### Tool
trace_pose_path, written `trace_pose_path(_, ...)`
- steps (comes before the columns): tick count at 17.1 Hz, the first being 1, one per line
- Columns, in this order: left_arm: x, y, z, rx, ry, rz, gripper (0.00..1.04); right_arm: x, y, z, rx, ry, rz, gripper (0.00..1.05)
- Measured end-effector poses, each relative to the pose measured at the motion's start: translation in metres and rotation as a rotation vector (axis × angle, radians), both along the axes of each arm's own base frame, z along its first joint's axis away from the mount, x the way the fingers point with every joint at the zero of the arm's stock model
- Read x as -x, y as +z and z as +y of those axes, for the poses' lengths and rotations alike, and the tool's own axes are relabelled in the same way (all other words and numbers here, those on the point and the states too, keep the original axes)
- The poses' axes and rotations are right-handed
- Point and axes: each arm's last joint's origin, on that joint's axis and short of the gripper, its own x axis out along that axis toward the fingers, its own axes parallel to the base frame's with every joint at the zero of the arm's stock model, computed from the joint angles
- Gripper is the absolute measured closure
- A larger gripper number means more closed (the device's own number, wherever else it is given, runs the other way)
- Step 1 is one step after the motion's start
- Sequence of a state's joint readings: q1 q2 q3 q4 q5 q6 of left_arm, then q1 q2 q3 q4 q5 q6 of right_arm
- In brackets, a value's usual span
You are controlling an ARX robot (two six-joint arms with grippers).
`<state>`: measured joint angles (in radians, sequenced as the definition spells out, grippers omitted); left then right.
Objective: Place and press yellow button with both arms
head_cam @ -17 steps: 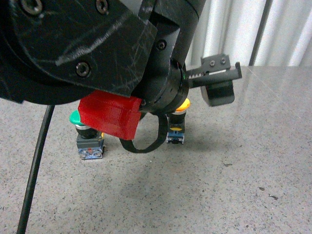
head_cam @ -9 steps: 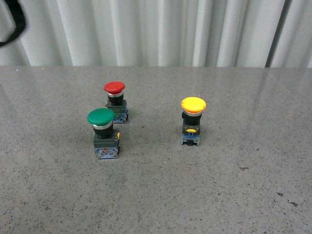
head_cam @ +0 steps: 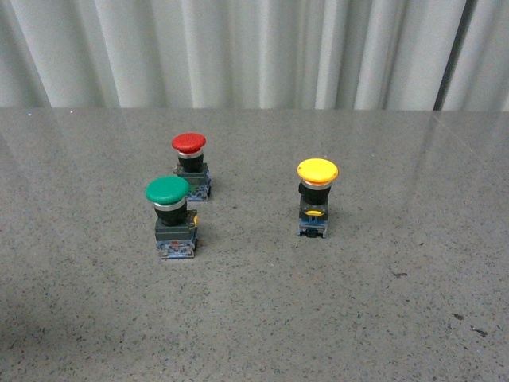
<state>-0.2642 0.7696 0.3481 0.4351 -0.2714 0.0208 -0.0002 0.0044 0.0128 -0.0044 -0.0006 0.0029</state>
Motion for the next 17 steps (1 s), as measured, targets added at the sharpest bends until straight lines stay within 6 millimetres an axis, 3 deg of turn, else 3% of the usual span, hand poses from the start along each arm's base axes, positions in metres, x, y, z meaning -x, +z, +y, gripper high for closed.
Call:
trace_pose_path(4,0.018,-0.031,0.017,0.012,-0.002,0.020,1.04,0.000,0.000,0.000,0.000,0.000,0.000,0.07)
trace_pose_path(11,0.040,-0.057,0.040,0.015,0.018,0.020,1.03,0.000,0.000,0.000,0.000,-0.001,0.000,0.07)
trace_pose_path(17,0.051,-0.066,0.038,0.015,-0.007,0.014,1.03,0.000,0.000,0.000,0.000,0.000,0.000,0.07)
